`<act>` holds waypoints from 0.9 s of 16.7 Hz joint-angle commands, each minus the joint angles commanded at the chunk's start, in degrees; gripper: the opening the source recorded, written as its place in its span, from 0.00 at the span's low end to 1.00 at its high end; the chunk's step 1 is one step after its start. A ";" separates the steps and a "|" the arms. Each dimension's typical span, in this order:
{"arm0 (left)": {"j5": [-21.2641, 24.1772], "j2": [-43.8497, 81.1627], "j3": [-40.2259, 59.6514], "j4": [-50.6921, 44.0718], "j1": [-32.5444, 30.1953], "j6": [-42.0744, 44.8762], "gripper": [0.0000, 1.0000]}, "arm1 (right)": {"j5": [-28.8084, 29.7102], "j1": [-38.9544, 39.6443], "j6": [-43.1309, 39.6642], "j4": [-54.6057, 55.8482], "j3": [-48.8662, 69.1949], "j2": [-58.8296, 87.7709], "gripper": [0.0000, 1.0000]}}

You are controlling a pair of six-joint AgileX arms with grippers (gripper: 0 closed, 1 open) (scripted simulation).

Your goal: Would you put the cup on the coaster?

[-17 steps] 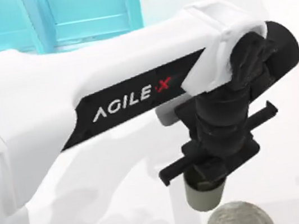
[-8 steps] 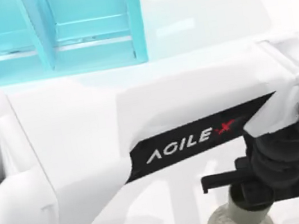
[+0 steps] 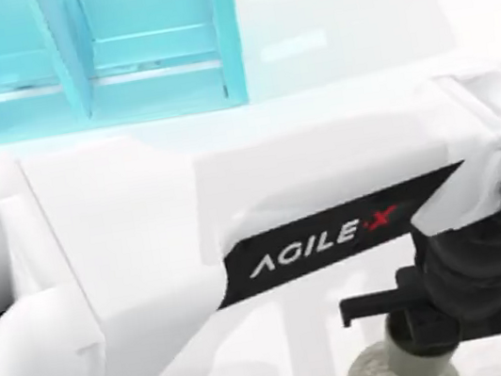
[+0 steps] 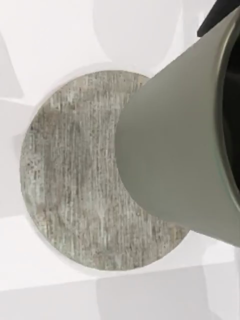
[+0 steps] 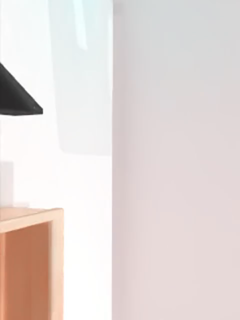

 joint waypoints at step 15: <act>-0.03 1.22 -11.97 13.26 0.31 0.50 0.30 | 0.00 0.00 0.00 0.00 0.00 0.00 1.00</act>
